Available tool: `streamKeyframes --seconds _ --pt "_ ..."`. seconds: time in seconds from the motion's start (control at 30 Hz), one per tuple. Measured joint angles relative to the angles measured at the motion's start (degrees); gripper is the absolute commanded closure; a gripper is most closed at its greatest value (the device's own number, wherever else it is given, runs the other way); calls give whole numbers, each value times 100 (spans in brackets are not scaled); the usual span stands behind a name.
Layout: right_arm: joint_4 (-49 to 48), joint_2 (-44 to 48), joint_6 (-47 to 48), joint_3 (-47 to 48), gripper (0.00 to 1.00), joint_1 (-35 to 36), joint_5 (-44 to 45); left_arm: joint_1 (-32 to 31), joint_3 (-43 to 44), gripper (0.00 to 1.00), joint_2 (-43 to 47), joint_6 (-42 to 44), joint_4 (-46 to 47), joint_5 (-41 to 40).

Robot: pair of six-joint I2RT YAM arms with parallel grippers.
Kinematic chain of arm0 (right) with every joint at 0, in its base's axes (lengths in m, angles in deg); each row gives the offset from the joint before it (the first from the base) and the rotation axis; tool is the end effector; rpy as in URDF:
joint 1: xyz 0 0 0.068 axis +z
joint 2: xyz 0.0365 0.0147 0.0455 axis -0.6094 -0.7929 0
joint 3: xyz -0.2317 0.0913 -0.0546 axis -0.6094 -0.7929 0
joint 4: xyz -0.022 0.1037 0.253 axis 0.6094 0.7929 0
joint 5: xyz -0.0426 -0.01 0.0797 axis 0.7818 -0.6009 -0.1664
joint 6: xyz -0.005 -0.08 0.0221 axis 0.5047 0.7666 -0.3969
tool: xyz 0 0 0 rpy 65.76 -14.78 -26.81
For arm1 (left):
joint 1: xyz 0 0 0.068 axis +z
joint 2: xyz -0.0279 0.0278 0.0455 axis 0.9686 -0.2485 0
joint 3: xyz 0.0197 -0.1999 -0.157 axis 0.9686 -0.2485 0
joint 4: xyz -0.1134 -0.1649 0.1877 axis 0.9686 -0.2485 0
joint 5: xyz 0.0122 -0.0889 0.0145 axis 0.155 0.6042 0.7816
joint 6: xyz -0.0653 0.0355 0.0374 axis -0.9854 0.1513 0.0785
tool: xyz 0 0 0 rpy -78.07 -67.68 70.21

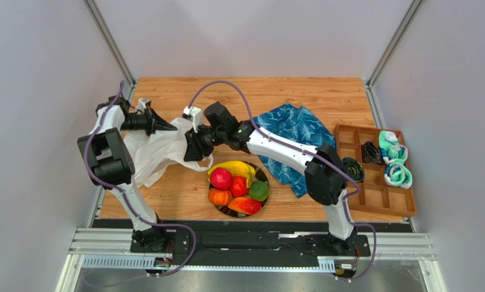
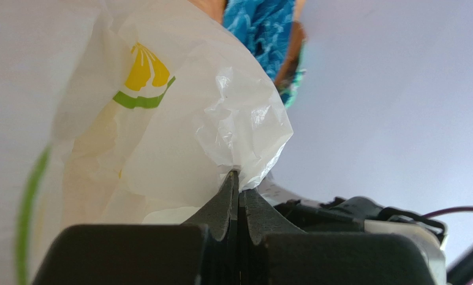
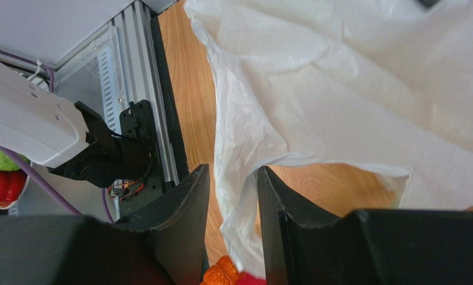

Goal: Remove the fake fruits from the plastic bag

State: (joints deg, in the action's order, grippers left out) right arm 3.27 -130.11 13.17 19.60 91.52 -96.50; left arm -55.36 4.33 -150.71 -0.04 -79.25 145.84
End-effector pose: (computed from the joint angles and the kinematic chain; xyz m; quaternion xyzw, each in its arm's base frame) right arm 0.2715 0.4355 0.2435 -0.4107 0.7542 0.4451 0.2537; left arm 0.3778 0.0705 0.1841 -0.2435 0.8161 -0.5207 0.0599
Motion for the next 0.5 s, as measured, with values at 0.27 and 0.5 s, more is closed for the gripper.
streamKeyframes --seconds 0.27,0.5 --pt "299 387 975 319 49 234 208 -28 -1843 100 278 -2124 1827 1082" --pt "470 798 1897 313 46 555 481 -37 -1392 100 413 -2317 1969 1102"
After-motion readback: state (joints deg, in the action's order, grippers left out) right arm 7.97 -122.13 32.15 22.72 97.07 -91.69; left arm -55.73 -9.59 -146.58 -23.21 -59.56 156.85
